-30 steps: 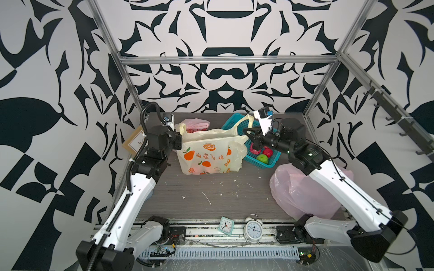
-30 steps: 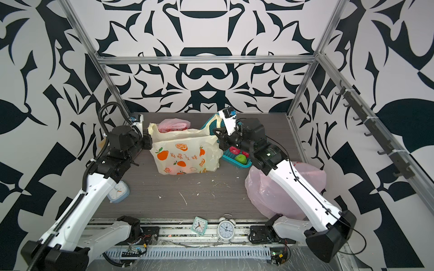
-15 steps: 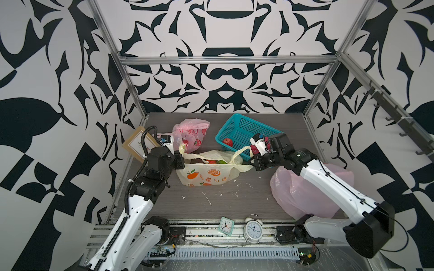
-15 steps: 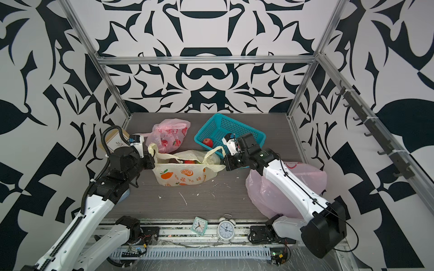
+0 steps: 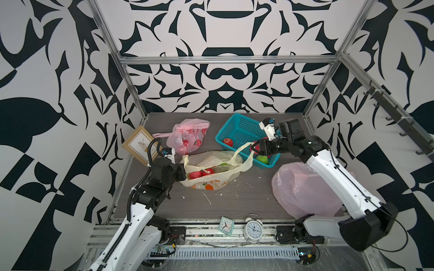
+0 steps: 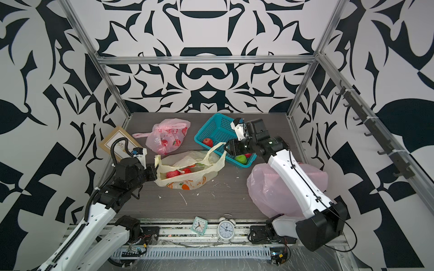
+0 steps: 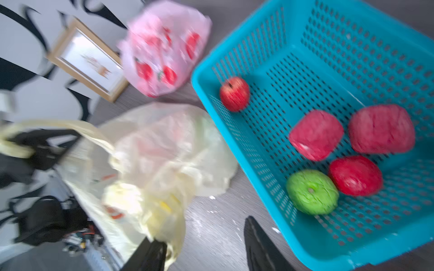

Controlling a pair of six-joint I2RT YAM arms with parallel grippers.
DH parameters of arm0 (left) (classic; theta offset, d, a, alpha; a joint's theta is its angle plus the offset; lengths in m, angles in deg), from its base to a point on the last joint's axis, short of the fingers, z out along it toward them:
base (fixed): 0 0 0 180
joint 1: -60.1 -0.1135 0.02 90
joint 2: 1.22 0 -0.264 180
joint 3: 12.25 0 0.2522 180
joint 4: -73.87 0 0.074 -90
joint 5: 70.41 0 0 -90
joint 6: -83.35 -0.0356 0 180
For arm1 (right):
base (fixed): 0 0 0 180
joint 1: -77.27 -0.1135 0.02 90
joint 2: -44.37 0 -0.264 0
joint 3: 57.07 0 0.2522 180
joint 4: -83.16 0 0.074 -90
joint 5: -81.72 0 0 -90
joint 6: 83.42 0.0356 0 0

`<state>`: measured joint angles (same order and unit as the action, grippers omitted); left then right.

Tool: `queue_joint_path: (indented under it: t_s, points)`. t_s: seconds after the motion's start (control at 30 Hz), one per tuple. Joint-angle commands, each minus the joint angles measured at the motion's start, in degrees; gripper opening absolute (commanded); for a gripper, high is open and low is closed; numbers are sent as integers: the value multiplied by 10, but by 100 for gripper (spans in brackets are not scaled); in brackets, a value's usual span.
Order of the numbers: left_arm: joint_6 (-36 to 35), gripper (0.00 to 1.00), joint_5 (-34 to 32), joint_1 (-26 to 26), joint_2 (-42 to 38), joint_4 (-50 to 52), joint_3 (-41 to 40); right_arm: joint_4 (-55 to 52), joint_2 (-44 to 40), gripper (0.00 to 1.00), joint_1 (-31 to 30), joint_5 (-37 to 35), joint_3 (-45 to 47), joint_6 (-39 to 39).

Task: Untie the knot of a plastic bag & take out the apple
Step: Untie the plastic bag at the center of the board.

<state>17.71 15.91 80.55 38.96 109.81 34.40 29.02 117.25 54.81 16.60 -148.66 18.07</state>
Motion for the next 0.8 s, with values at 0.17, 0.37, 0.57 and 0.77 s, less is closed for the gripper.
queue_joint_path:
  t_s: [0.17, 0.37, 0.57, 0.77]
  points:
    - [27, 3, -69, 84, 8, -24, -27, 24, -14, 66, -58, 100, -111, -27]
    - [29, 3, -98, 107, 1, -25, -32, 52, -6, 59, -117, 167, -133, -39]
    - [40, 3, -106, 112, -1, -33, -37, -22, 130, 38, -267, 148, -211, -87]
    - [40, 3, -124, 115, -21, -32, -38, -37, 211, 33, -315, 95, -172, -83]
